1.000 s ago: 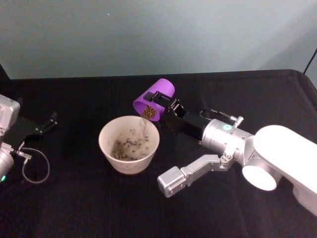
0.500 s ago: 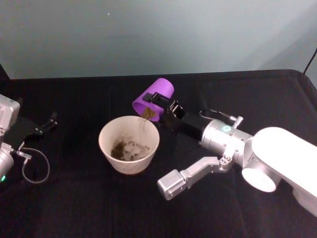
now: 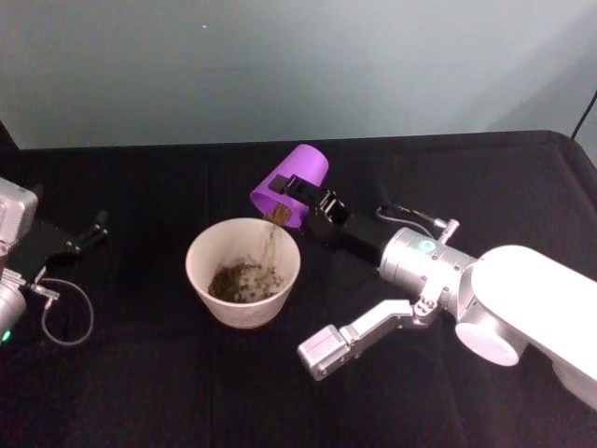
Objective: Pick up the cup and pour the mung beans from the cup into the bowl.
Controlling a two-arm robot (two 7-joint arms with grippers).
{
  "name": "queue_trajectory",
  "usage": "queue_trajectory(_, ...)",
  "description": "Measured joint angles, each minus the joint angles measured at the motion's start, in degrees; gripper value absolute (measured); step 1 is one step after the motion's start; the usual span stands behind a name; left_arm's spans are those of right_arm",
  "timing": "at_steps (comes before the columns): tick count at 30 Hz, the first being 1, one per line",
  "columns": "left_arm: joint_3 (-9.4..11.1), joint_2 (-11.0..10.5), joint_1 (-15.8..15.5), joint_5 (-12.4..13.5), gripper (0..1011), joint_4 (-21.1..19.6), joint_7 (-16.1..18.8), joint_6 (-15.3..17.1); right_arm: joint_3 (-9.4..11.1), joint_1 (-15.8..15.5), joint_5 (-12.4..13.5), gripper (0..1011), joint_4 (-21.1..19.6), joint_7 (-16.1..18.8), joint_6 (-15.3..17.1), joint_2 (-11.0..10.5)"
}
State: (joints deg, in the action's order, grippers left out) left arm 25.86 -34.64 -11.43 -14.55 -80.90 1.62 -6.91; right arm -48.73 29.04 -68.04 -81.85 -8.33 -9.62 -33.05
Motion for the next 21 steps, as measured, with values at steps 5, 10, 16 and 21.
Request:
queue_trajectory(5, 0.0, 0.0, 0.0, 0.0, 1000, 0.0, 0.0, 0.0, -0.36, 0.1, -0.8, 718, -0.05, -0.45, 0.39, -0.15)
queue_trajectory(10, 0.0, 0.0, 0.0, 0.0, 1000, 0.0, 0.0, 0.0, -0.92, 0.3, -1.93, 718, -0.08, -1.04, 0.84, -0.33)
queue_trajectory(16, 0.0, 0.0, 0.0, 0.0, 1000, 0.0, 0.0, 0.0, -1.63, 0.63, -3.49, 718, -0.24, -1.72, 1.49, -0.6)
queue_trajectory(21, 0.0, 0.0, 0.0, 0.0, 1000, 0.0, 0.0, 0.0, -2.59, 1.07, -5.63, 718, -0.42, -2.58, 2.52, -0.99)
